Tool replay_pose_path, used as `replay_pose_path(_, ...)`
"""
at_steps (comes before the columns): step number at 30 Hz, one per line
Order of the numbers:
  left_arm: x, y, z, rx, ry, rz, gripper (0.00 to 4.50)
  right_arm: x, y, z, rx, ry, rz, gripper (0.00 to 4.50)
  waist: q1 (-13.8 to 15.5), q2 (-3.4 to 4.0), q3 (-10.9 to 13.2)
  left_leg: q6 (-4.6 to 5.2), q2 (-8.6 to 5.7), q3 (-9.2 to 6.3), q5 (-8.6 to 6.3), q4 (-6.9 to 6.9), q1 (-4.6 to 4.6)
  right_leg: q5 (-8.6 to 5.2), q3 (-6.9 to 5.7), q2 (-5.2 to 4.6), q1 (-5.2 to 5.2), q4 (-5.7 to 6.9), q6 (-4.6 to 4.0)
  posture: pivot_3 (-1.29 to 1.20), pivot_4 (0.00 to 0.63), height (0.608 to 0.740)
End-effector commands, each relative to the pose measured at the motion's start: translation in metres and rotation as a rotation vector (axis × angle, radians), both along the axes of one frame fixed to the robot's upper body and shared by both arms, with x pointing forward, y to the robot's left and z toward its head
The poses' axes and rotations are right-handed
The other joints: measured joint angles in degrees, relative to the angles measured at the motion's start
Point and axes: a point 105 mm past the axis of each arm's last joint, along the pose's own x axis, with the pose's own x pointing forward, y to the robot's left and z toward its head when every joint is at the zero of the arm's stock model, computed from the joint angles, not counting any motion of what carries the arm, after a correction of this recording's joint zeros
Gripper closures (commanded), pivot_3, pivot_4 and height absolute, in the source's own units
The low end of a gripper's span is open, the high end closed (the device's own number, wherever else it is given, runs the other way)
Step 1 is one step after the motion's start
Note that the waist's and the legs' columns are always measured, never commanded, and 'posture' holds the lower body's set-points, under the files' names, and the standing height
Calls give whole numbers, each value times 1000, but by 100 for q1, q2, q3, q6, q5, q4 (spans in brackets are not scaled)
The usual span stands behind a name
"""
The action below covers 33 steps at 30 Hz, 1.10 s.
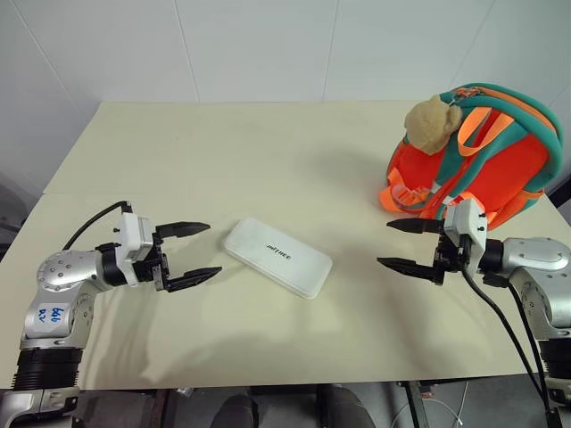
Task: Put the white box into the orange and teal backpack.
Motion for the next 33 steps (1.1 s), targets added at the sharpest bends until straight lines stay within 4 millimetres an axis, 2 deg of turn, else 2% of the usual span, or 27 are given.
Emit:
replay_pose_path(1,-1,0,5,13,-28,3,7,-1,-1,12,5,-60,-11,0,0,0,0,0,0,0,0,0,0,0,0,0,0,0,0,0,150,740)
replay_pose_path(7,9,2,7,6,-47,39,7,-1,6,7,-3,-51,-11,0,-1,0,0,0,0,0,0,4,2,0,0,1,0,0,0,0,150,740)
replay_pose_path(10,14,10,7,40,-60,42,7,-4,21,1,0,-29,-11,0,3,0,0,0,0,0,0,4,2,0,0,2,-1,1,0,0,150,740)
replay_pose_path(11,17,15,8,44,-61,51,190,-7,26,-2,-1,-20,-6,0,2,0,0,0,0,-1,0,6,3,0,-1,4,-1,2,0,0,150,740)
replay_pose_path(14,27,30,12,64,-74,87,886,-10,33,-13,1,-4,-38,634,5,0,0,-1,0,-3,1,6,2,0,-3,5,-1,4,0,0,150,740)
replay_pose_path(17,36,38,14,81,-80,96,1804,-12,38,-22,-8,6,-65,1607,5,0,0,-1,-4,-2,1,6,-2,1,-3,2,0,6,1,0,150,740)
replay_pose_path(20,47,40,13,91,-74,97,2789,-14,43,-32,-17,28,-86,2678,16,-1,-1,0,-6,0,0,7,-4,2,-4,2,0,4,3,0,150,740)
replay_pose_path(25,60,33,4,112,-47,58,4381,-29,57,-48,-27,122,-63,4353,14,-2,-1,1,-5,-1,0,8,-5,2,-6,5,0,5,3,0,150,740)
replay_pose_path(26,62,31,1,114,-42,53,4500,-32,58,-52,-33,147,-71,4345,14,-2,-1,2,-5,-1,-1,9,-5,1,-6,4,1,5,3,0,150,740)
replay_pose_path(33,81,9,-21,159,-25,68,4500,-34,63,-74,-48,221,-169,4373,9,-6,-2,4,-5,-1,-2,22,-7,2,-7,7,1,12,5,0,150,740)
